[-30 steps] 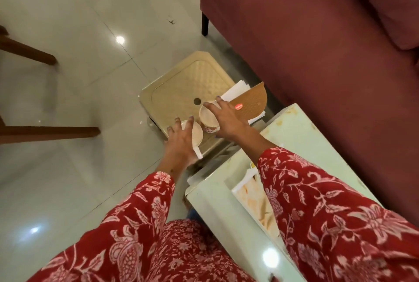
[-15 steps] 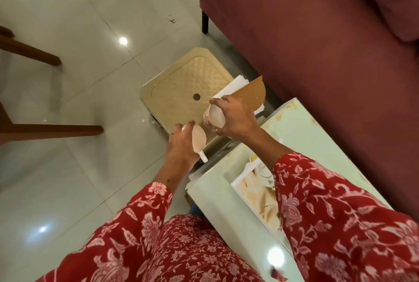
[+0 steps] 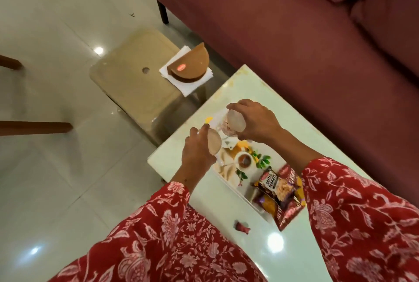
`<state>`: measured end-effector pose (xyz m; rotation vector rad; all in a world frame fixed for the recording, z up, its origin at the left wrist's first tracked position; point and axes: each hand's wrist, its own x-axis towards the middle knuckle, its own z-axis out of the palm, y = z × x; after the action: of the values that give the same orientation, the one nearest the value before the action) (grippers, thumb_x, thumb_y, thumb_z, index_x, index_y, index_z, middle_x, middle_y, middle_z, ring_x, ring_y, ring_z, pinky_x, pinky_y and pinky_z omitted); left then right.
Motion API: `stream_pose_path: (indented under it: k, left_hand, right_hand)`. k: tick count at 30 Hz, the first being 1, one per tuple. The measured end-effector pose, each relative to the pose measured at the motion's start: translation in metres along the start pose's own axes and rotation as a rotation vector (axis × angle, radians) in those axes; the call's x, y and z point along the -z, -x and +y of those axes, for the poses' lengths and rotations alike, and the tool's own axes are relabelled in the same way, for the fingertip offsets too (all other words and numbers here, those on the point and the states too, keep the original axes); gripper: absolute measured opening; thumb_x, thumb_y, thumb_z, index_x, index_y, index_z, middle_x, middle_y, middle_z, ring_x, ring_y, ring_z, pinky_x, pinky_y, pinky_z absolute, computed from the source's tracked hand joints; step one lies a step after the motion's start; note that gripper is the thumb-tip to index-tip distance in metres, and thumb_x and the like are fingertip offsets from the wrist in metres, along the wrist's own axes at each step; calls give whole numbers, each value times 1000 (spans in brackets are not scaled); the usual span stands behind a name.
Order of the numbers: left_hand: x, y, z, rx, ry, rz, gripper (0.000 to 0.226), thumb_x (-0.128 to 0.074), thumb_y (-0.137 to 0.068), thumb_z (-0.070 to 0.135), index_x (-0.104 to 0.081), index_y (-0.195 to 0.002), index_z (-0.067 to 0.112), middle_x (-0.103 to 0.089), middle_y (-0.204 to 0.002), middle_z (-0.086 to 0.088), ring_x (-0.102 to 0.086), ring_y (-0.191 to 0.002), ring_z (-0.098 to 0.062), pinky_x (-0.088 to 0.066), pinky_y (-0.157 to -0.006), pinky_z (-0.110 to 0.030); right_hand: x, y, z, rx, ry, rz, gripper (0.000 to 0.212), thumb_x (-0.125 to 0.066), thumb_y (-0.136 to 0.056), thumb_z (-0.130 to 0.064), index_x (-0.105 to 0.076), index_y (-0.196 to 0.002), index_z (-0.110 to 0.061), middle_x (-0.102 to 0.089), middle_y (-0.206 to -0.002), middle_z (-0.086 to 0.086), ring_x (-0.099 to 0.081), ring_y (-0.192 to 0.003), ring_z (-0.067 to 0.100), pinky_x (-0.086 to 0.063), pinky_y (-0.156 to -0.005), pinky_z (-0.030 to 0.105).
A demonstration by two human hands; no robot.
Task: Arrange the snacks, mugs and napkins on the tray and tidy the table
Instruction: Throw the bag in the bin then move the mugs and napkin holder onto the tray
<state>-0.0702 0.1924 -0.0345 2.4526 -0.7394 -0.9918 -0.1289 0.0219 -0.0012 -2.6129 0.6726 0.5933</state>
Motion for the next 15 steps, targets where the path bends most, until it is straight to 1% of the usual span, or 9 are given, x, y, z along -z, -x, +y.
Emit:
stream_pose_path:
  k: [3,6,9,12,15]
  left_hand:
    - [-39,9,15,-36,-13,-40,96,-82,-58,11,-30,-138,19,-43,-132,-14,-50,-113,-34,-49,-88,-42]
    - [-73,15,24,-59,-2,-65,97,-82,-57,8,-30,-139,18,-44,-130,-14,-50,-112,-34,-49,-86,-42]
    - [-98,18,29,-68,7,-64,94,-81,-57,5,-32,-136,18,-44,-128,-14,-51,-108,-35,-50,-81,-42]
    - [-116,17,29,-48,13,-69,94,-81,-56,4,-32,-136,18,-42,-133,-14,-50,-112,-36,-51,-86,-44]
    - [-130,15,28,-44,18,-56,94,-81,-57,5,-32,-137,18,-39,-137,-14,-47,-117,-37,-49,-90,-45]
  right_hand:
    - [-19,22,31,-31,17,-23,84,-80,-63,-32,-39,-136,-33,-49,-133,0,-52,-116,25,-51,-82,37]
    - [-39,35,55,-34,23,-42,82,-79,-64,-35,-39,-136,-35,-47,-136,-1,-50,-120,25,-50,-84,38]
    - [-56,40,72,-45,16,-52,83,-79,-64,-33,-39,-136,-35,-45,-138,-1,-49,-122,25,-52,-87,41]
    - [-72,41,82,-40,20,-65,86,-80,-62,-27,-38,-137,-34,-45,-138,-1,-50,-120,25,-52,-85,39]
    - [-88,38,89,-33,29,-67,87,-81,-62,-26,-38,-137,-34,-46,-136,-1,-49,-120,25,-52,-83,40]
